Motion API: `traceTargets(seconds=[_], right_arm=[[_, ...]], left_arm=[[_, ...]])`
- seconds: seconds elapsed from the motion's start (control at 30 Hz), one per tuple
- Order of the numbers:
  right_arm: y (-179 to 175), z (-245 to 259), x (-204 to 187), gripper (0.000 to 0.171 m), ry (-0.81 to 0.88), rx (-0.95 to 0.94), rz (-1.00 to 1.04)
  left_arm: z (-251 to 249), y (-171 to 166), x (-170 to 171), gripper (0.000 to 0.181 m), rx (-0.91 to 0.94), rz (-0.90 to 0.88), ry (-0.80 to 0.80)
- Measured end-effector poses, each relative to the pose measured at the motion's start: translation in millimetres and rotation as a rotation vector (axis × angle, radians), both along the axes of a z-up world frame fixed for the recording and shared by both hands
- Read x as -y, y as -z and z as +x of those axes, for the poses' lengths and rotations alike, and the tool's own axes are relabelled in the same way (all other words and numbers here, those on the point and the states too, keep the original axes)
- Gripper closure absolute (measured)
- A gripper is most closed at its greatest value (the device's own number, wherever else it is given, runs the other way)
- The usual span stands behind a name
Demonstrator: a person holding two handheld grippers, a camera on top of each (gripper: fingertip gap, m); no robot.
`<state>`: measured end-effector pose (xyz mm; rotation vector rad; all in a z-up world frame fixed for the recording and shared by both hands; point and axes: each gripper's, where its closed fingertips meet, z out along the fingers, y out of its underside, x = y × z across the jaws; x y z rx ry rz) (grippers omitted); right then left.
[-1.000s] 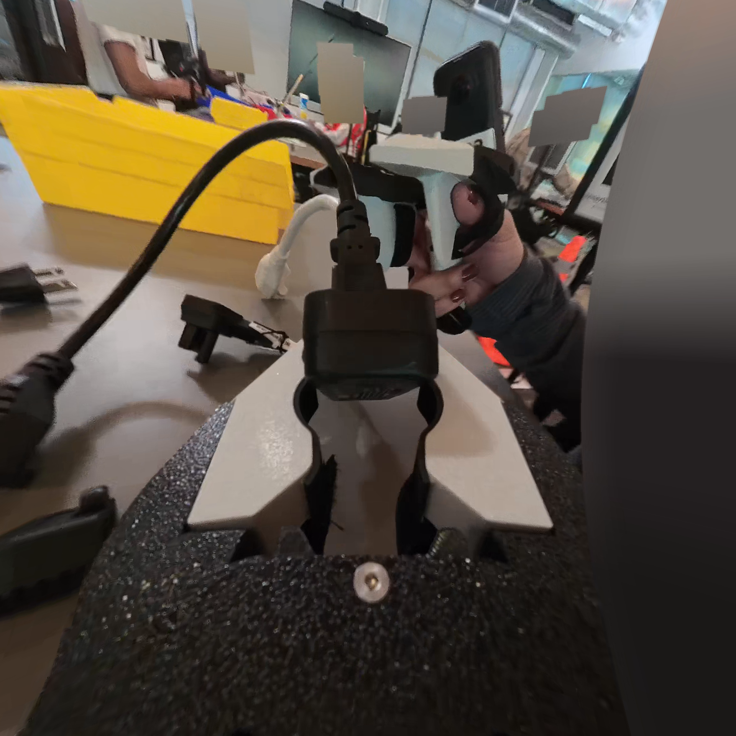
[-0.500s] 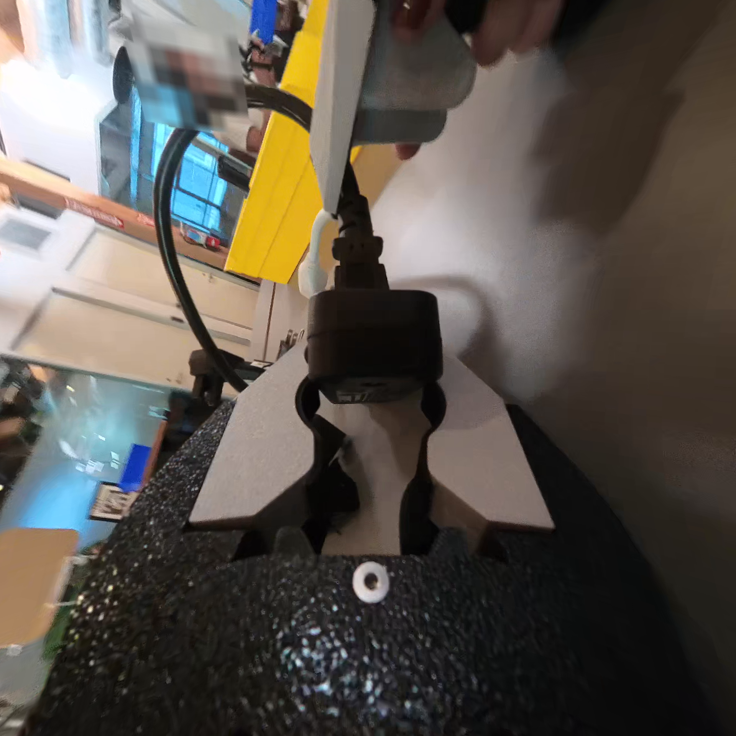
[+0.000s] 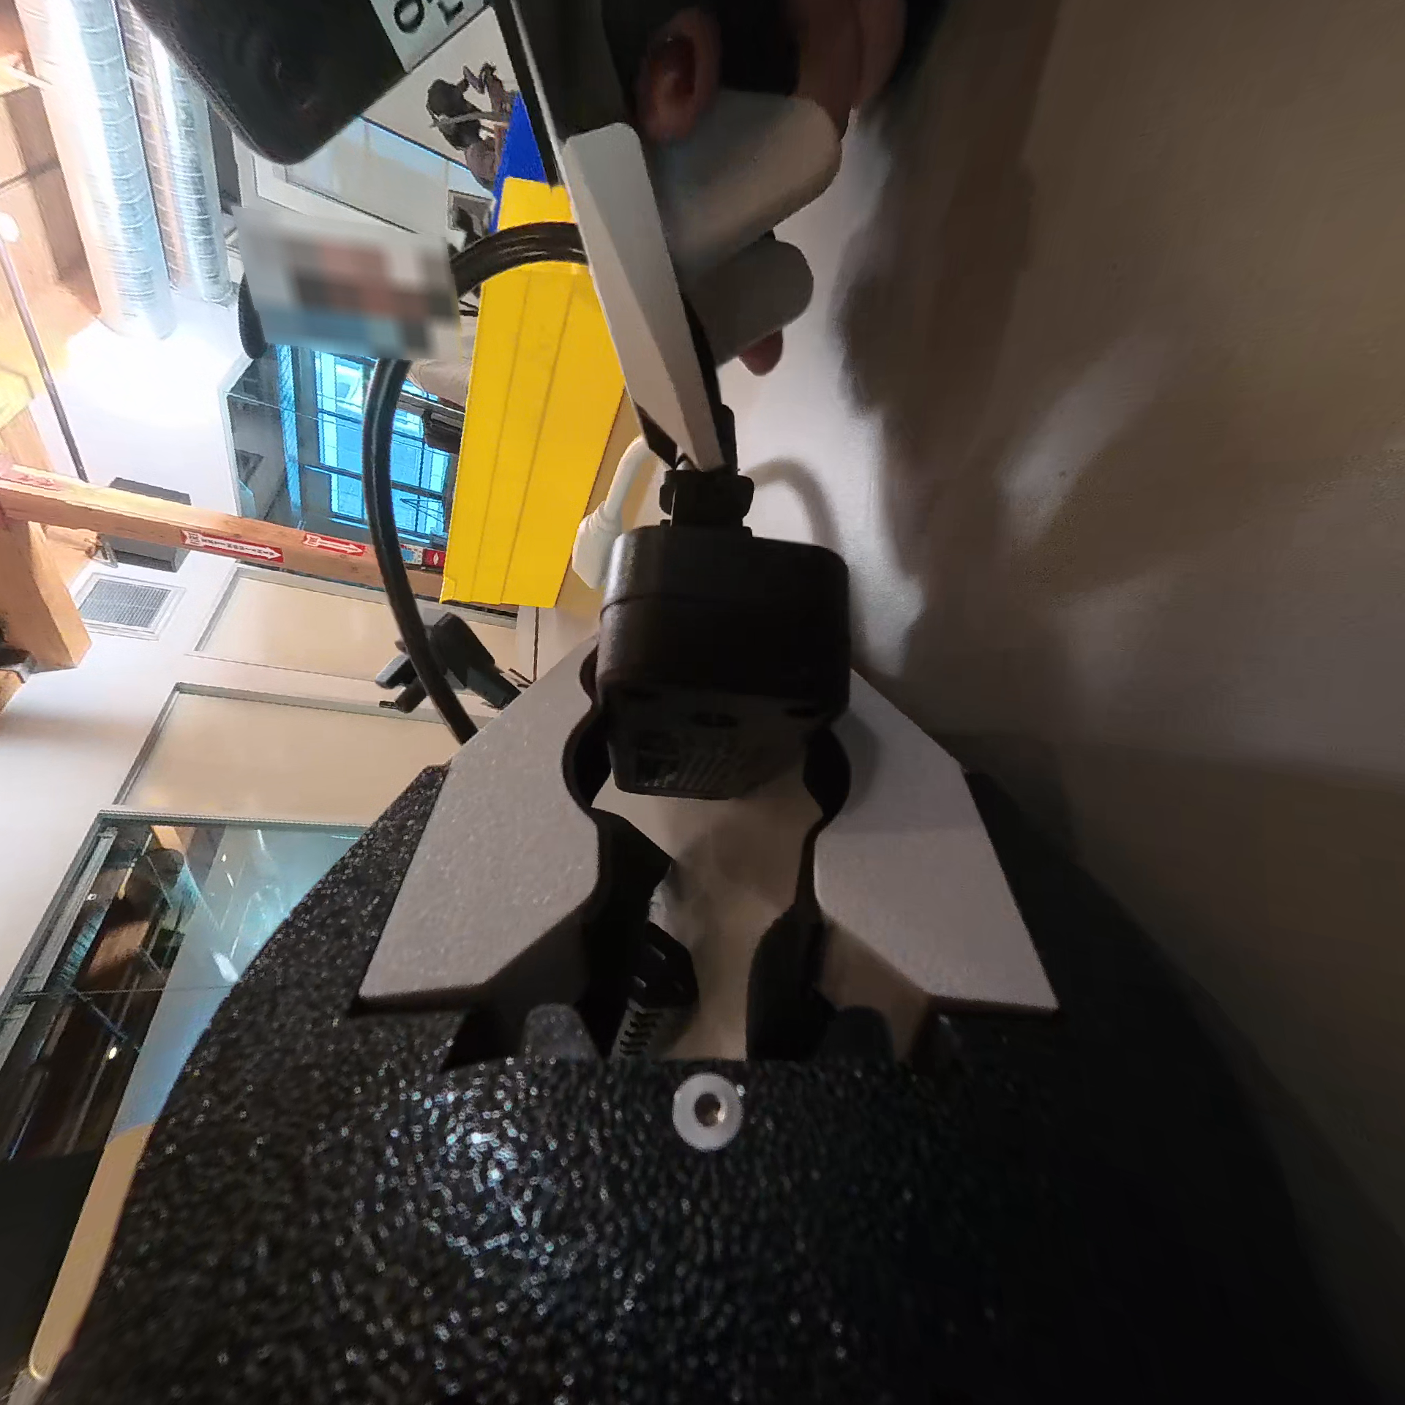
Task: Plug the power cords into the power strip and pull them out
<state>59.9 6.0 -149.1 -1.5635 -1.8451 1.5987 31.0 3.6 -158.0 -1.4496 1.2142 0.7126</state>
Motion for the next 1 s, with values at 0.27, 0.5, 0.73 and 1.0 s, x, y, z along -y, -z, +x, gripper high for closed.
traceTargets(seconds=[0.27,0.5,0.73,1.0], right_arm=[[1.8,3.9,9.3,0.159,-0.059,-0.011,0.061],[0.2,3.3,8.3,0.159,-0.070,0.001,0.013],[0.5,1.5,8.4,0.160,-0.105,0.009,0.006],[3.6,-0.9,10.3,0.160,-0.133,0.027,0.022]], left_arm=[[5.3,-3.3,3.4,0.133,0.122,-0.024,0.045],[8.6,-4.3,4.0,0.133,0.187,-0.045,0.074],[11.3,-5.3,4.1,0.132,0.241,-0.057,0.093],[12.0,-6.9,4.1,0.132,0.281,-0.065,0.096]])
